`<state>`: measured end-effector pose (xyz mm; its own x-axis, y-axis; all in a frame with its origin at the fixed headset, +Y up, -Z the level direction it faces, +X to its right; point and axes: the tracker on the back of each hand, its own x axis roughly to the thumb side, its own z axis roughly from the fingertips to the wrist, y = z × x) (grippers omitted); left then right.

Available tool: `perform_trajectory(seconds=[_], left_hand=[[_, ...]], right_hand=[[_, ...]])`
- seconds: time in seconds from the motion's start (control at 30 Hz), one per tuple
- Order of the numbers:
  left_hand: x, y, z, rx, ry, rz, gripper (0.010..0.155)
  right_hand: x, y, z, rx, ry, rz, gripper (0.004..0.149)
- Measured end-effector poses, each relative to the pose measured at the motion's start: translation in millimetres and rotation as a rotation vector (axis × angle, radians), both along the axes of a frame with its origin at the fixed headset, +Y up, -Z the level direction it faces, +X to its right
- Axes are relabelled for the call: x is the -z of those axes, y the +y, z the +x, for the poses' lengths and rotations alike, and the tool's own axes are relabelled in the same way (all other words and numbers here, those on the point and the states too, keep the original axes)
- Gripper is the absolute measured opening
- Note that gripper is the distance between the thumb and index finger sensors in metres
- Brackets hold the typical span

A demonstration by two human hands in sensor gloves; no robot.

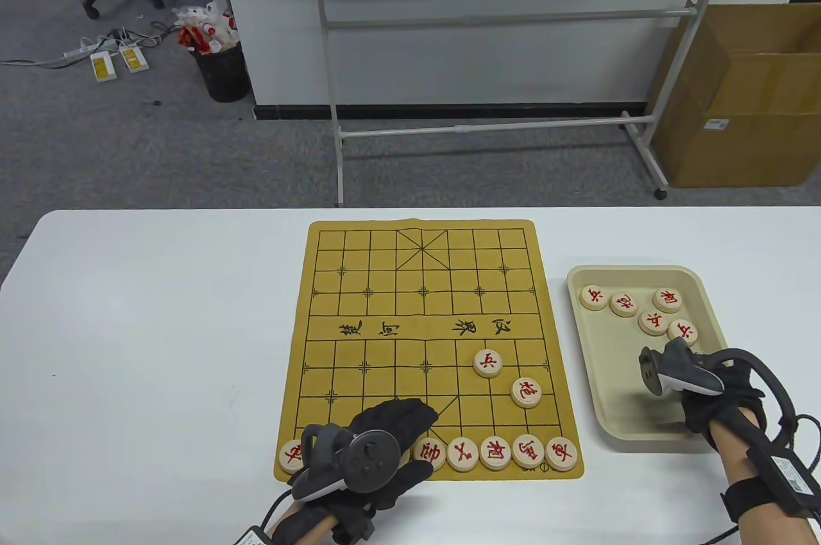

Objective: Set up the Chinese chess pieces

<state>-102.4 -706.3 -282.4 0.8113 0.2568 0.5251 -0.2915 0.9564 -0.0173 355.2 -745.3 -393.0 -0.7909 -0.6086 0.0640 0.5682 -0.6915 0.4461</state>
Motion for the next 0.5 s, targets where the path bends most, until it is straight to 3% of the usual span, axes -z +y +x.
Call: perform_trajectory(seconds=[0.3,0.5], left_hand=[[0.1,-0.4,0.2,0.001,0.001,-0.002,0.077],[0.8,-0.6,-0.2,-0.002,0.005,-0.002,0.076]], right_hand=[[-1.3,-4.7,-0.4,-0.109,0.018,0.008,0.079],[-1.2,-6.0,1.2,-0.051,0.001,0.017,0.079]])
